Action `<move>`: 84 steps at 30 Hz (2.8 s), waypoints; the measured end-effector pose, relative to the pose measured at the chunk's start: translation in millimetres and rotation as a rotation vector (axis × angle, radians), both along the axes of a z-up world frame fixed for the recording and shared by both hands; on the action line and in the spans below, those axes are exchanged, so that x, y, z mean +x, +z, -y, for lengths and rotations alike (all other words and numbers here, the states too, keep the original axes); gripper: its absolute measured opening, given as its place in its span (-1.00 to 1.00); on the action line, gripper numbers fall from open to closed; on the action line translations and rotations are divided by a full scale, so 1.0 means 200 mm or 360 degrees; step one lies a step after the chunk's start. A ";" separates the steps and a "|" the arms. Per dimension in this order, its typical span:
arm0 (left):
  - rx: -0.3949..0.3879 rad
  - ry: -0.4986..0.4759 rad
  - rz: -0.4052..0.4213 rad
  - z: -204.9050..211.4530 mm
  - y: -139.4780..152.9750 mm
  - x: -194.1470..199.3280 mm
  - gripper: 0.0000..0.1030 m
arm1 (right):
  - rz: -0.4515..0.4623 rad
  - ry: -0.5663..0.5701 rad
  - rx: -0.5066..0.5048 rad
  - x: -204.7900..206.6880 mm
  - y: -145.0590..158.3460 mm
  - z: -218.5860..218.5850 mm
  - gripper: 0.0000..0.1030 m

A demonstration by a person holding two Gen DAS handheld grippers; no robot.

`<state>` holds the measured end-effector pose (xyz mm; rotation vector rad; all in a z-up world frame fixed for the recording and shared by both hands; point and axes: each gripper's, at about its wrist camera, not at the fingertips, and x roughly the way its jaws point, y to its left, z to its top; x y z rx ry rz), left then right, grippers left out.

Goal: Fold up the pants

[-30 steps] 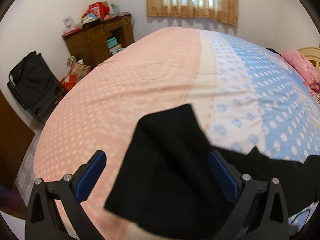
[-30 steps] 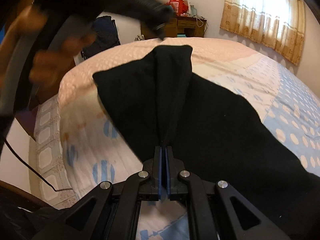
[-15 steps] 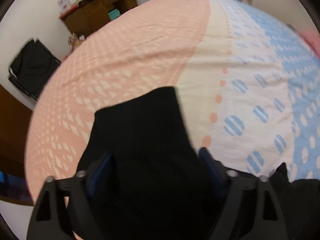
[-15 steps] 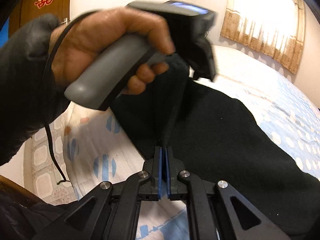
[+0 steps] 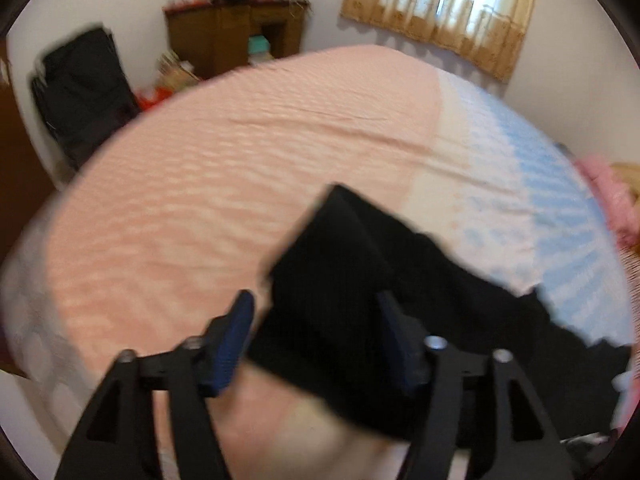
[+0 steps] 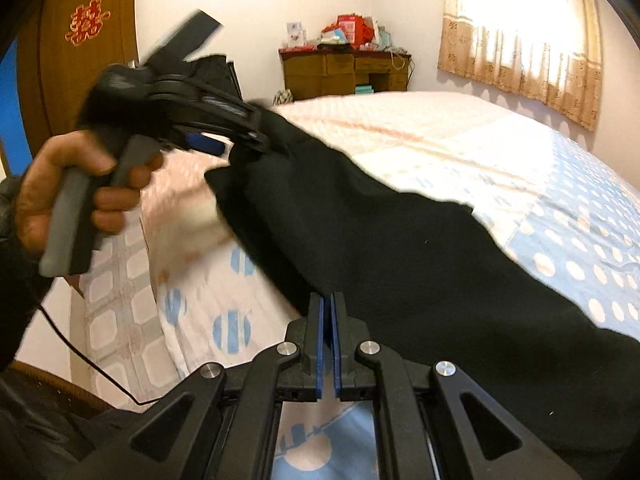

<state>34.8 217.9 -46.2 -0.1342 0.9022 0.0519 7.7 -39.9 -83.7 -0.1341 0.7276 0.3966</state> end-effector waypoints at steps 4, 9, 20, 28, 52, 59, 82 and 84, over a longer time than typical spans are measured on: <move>0.0038 0.0058 -0.0027 -0.07 -0.07 -0.05 0.53 | -0.0040 -0.0002 -0.0052 0.02 -0.08 -0.02 -0.94; 0.0054 0.0153 -0.0002 -0.18 -0.04 -0.07 0.53 | -0.0041 0.0004 -0.0061 -0.03 -0.07 -0.01 -0.94; 0.0066 0.0126 0.0114 -0.13 0.08 -0.02 0.54 | -0.0124 0.0048 -0.0148 -0.04 -0.13 0.01 -0.93; 0.0180 0.0021 0.0126 0.16 -0.03 0.06 0.54 | -0.0213 -0.0054 0.0553 0.02 -0.02 0.20 -0.88; 0.0175 0.0208 0.0100 0.10 -0.21 0.05 1.00 | 0.0182 -0.2145 0.1077 -0.89 0.02 2.62 0.03; 0.0202 0.0212 0.0093 0.11 -0.21 0.07 1.00 | 0.0067 -0.2092 0.1144 -0.77 -0.13 2.75 -0.39; 0.0181 0.0206 0.0104 0.10 -0.22 0.06 1.00 | 0.0140 -0.2023 0.1380 -1.02 -0.02 2.67 0.10; 0.0185 0.0206 0.0102 0.11 -0.22 0.06 1.00 | 0.0185 -0.2026 0.1376 -1.02 -0.04 2.65 0.43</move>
